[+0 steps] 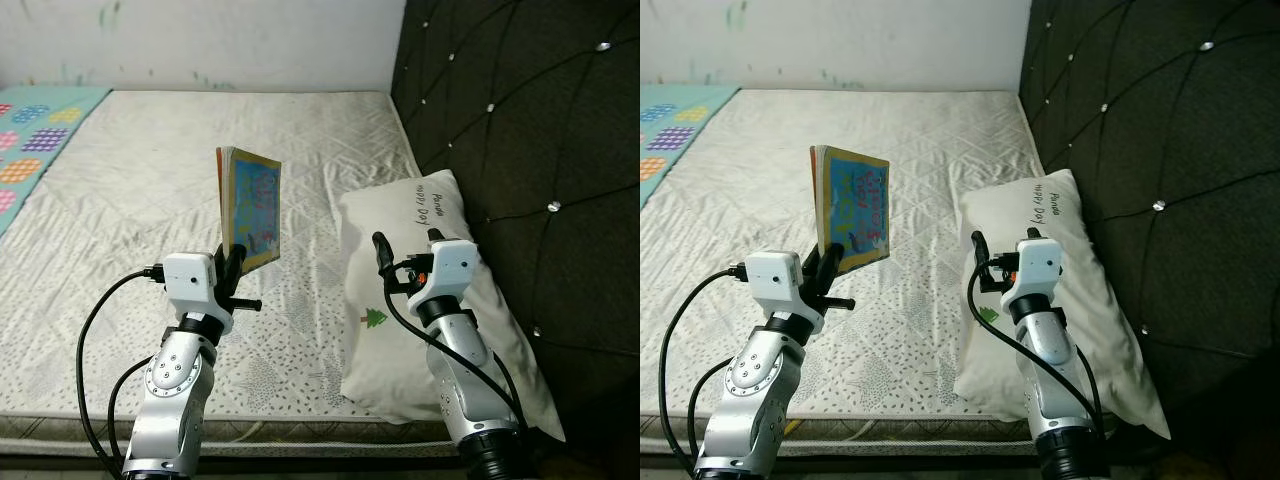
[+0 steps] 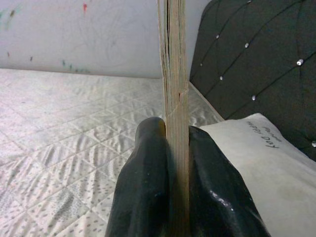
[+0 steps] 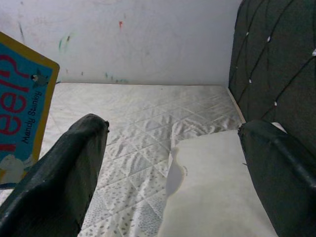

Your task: Clean up the room

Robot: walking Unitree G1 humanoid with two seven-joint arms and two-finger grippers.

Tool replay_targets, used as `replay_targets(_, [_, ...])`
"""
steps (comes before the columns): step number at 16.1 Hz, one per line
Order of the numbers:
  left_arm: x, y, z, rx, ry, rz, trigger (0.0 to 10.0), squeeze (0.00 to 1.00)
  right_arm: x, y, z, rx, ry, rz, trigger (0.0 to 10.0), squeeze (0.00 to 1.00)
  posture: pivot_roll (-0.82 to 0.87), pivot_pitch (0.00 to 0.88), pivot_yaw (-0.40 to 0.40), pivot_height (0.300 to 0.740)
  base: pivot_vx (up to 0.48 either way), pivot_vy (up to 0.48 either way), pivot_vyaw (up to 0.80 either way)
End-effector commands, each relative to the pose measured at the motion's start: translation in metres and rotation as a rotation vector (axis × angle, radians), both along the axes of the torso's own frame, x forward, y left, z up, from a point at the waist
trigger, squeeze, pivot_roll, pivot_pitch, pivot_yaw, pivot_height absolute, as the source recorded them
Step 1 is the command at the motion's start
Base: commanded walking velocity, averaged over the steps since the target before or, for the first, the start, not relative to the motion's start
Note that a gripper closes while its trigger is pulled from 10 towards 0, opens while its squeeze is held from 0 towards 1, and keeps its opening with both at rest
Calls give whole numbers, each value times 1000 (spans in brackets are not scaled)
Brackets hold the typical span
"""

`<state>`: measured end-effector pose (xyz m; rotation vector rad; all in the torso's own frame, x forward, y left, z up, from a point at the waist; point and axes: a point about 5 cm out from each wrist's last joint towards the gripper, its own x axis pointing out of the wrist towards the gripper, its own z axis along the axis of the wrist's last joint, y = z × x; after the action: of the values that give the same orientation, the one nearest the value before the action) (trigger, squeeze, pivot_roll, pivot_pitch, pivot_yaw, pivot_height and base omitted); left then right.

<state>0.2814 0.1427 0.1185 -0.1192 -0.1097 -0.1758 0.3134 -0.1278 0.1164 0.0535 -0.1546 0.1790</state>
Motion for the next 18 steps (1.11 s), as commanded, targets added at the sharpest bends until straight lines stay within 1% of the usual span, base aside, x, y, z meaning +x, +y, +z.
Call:
replay_targets(1, [2, 0, 5, -9, -22, 4, 10000, 0, 1, -2, 1, -5, -3, -11, 10000, 0, -64, 87, 19, 740, 0, 0, 0])
replay_targets(2, [2, -1, 6, -12, -24, -3, 10000, 0, 1, -2, 1, -3, -1, -11, 10000, 0, -64, 87, 19, 740, 0, 0, 0])
replay_targets(5, [2, -2, 6, -14, -22, -3, 10000, 0, 1, -2, 1, -3, -1, -10, 10000, 0, -65, 87, 18, 740, 0, 256, 0])
replay_targets(7, [2, -2, 6, -8, -23, -6, 10000, 0, 1, -2, 1, -3, -3, -11, 10000, 0, -65, 90, 17, 740, 0, 0, 0])
replay_targets(9, [1, -2, 4, -12, -4, -1, 10000, 0, 2, -8, 7, -1, -18, -24, 10000, 0, -66, 94, 17, 740, 0, 0, 0])
replay_targets(10, [1, 1, 2, -21, 15, 14, 10000, 0, 1, -16, 10, -8, -24, -38, 10000, 0, -70, 100, 15, 740, 0, 0, 0])
replay_targets(11, [-1, 11, -2, -32, 39, 48, 10000, 0, -2, -29, 11, -17, -18, -55, 10000, 0, -70, 106, 12, 740, 0, 0, 0])
replay_targets(13, [-6, 23, -5, -42, 55, 84, 10000, 0, -12, -41, 6, -25, 8, -71, 10000, 0, -68, 123, 5, 740, 0, 0, 0])
replay_targets(14, [-12, 29, -6, -54, 59, 83, 10000, 0, -20, -45, -1, -40, 45, -109, 10000, 0, -62, 136, 5, 740, 0, 0, 0])
replay_targets(16, [-19, 33, -4, -61, 48, 76, 10000, 0, -31, -45, -6, -57, 75, -122, 10000, 0, -55, 165, 0, 740, 0, 0, 0])
replay_targets(18, [-22, 36, -5, -61, 55, 87, 10000, 0, -32, -48, -6, -86, 94, -168, 10000, 0, -55, 175, 1, 740, 0, 0, 0])
